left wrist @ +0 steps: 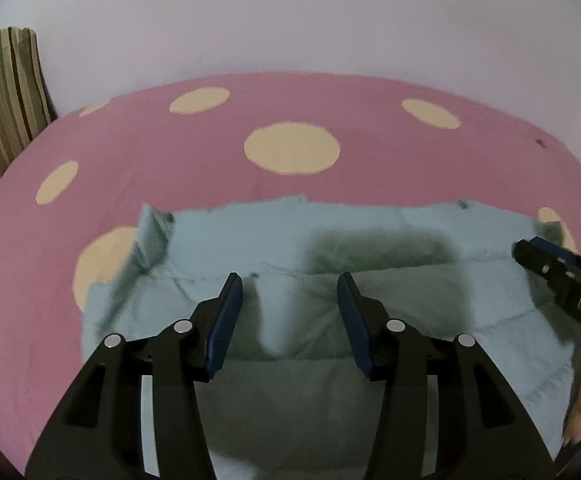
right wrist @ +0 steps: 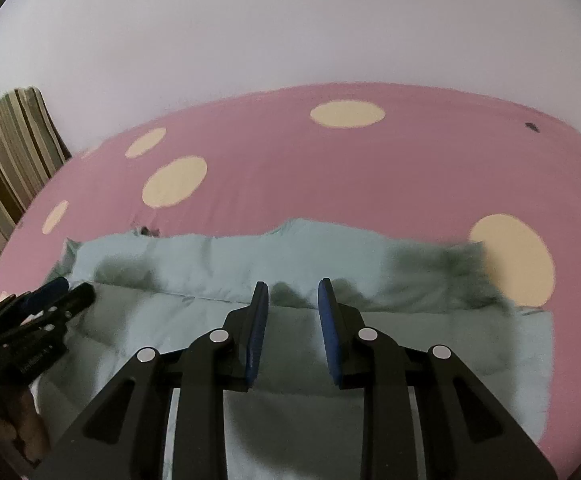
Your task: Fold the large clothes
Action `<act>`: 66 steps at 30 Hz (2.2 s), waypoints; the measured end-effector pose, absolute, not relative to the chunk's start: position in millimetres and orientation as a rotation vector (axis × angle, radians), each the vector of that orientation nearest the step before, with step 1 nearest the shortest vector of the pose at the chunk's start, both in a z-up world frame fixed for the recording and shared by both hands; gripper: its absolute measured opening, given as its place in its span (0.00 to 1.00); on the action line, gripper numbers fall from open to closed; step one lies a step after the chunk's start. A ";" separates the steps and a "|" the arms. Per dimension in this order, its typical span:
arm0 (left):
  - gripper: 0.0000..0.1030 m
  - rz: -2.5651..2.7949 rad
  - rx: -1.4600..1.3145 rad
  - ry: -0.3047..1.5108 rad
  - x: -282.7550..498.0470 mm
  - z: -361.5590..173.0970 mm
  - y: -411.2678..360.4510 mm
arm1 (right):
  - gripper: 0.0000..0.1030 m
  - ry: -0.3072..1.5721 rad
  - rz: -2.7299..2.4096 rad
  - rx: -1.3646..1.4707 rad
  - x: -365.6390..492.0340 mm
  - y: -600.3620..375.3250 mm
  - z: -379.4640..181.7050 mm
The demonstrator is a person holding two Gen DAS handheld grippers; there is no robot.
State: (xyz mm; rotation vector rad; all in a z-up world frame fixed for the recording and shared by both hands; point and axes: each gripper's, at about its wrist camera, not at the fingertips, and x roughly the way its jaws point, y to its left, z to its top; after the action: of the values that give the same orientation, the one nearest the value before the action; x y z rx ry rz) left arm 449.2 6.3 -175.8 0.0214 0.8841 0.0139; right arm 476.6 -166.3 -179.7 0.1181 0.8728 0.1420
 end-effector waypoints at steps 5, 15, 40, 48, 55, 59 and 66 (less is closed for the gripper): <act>0.49 0.045 0.019 0.920 462.1 -199.0 7.4 | 0.26 0.937 0.109 0.093 489.6 -159.9 -214.5; 0.50 0.074 0.030 0.904 465.6 -200.7 8.4 | 0.26 0.901 0.108 0.088 488.2 -156.4 -213.5; 0.51 0.010 0.071 0.872 419.9 -205.8 -20.3 | 0.32 0.847 0.143 -0.016 429.2 -124.4 -211.1; 0.68 0.034 0.021 0.842 378.1 -174.1 14.5 | 0.55 0.795 0.129 0.035 392.4 -148.3 -175.1; 0.78 0.190 -0.082 0.861 338.6 -170.3 94.6 | 0.66 0.775 0.031 0.090 353.4 -216.5 -156.4; 0.81 0.239 -0.201 0.888 320.8 -180.3 136.1 | 0.67 0.811 -0.021 0.142 346.0 -256.1 -165.8; 0.81 0.164 -0.331 0.923 322.1 -192.8 149.7 | 0.67 0.895 -0.024 0.234 351.7 -276.4 -192.5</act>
State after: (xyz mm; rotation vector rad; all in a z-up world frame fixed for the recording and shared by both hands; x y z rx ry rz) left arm 322.1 149.7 -192.8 -0.3314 0.9233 0.1642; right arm 351.7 -276.4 -192.5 0.2339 0.8952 -0.0242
